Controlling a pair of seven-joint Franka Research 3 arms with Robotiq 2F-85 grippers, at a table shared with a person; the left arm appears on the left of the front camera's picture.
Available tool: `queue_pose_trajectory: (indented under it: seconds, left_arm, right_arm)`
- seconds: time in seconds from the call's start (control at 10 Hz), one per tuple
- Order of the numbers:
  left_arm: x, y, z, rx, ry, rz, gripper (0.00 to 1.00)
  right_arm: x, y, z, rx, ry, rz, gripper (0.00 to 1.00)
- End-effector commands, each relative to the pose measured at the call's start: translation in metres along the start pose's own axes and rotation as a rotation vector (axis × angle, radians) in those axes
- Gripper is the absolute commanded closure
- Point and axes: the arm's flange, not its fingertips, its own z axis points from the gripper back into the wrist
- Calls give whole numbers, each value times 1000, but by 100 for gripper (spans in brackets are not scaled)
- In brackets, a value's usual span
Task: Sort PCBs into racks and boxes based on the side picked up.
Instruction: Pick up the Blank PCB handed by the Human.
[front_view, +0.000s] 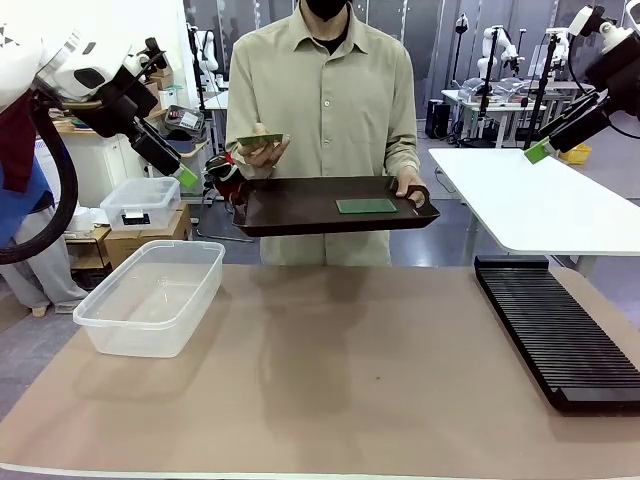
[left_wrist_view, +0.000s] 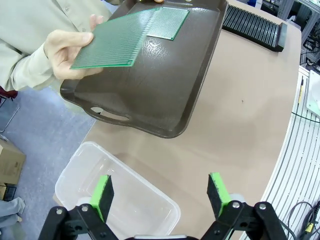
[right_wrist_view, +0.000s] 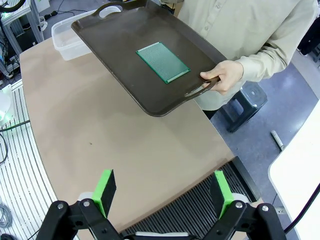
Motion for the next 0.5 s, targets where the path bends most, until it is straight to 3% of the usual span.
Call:
queue_pose_trajectory:
  seconds: [0.0, 0.4]
  left_arm:
    - [-2, 0, 0, 11, -6, 2, 0]
    - [-2, 0, 0, 11, -6, 2, 0]
  right_arm:
    - [-3, 0, -2, 11, 2, 14, 0]
    - [-3, 0, -2, 11, 2, 14, 0]
